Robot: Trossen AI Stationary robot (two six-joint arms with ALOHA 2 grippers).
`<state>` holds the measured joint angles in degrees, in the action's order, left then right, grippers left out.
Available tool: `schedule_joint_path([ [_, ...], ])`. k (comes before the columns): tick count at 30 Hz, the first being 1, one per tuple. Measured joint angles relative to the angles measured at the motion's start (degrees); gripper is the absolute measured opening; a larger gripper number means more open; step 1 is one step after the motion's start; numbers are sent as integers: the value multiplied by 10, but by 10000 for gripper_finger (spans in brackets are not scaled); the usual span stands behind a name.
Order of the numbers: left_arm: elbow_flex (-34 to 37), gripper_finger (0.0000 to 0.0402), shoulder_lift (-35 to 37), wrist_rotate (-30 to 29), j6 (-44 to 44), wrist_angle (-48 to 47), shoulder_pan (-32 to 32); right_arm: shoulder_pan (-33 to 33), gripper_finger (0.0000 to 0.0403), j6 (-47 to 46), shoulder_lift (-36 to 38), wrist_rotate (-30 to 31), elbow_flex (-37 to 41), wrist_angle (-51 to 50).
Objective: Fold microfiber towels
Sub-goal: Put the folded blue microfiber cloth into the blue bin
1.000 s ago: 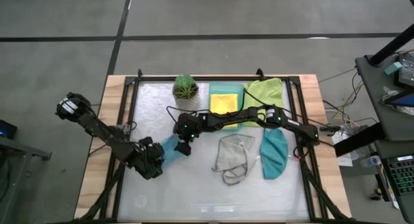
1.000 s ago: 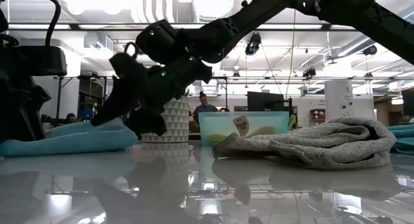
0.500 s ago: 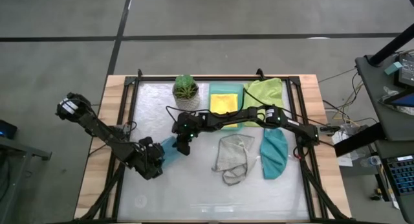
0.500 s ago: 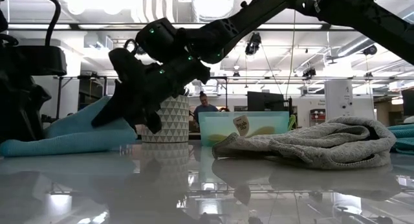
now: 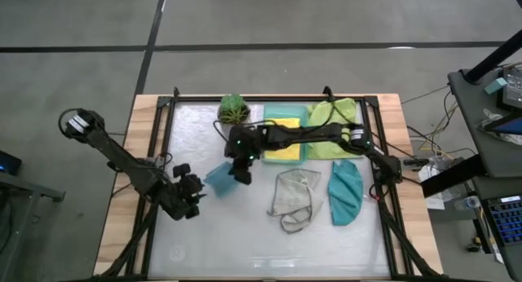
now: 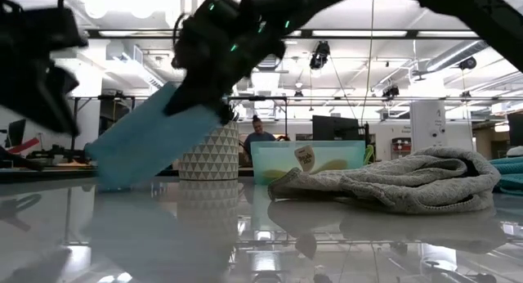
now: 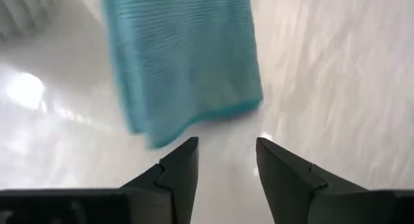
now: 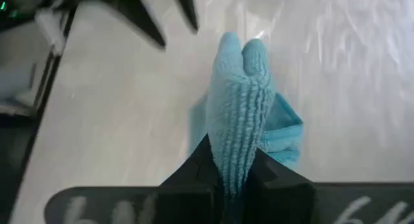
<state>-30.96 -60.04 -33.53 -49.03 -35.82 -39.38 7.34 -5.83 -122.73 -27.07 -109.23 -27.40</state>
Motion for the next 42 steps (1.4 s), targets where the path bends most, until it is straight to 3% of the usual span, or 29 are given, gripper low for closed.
schedule_joint_path([
  [7,-1,141,75,-127,89,9,0,70,13,144,123,3,0,-234],
  [11,-1,141,96,-168,115,10,0,122,13,203,191,0,-1,-309],
  [16,-1,141,100,-210,125,10,0,187,13,278,215,2,-1,-377],
  [25,-1,141,96,-225,123,11,0,231,13,448,156,-23,-1,-484],
  [28,-1,141,97,-226,123,11,0,231,12,464,136,-51,-8,-510],
  [32,2,141,96,-242,123,10,0,231,12,477,93,-43,-9,-514],
  [38,3,141,96,-271,124,8,0,231,12,482,32,45,-46,-505],
  [42,4,141,94,-272,123,8,0,231,12,493,-10,54,-88,-498],
])
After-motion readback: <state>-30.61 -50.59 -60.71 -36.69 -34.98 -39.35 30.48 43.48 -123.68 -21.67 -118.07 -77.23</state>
